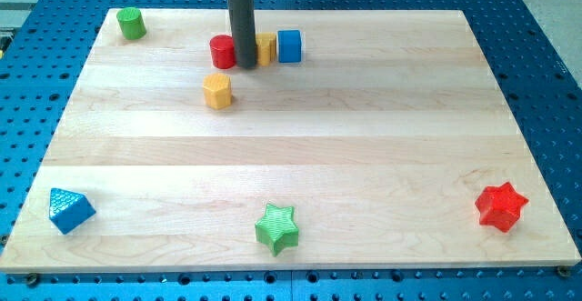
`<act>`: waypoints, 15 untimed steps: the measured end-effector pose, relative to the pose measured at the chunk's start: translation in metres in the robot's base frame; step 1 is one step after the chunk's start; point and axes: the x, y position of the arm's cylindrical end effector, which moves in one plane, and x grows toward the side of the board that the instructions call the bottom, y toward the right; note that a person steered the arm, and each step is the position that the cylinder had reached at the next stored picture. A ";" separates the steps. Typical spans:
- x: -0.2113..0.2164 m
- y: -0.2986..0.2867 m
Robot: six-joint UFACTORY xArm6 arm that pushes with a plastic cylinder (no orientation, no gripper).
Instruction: Move the heart and cube diagonal to each other
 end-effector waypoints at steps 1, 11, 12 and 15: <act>0.014 0.011; -0.035 0.040; -0.035 0.085; -0.016 0.172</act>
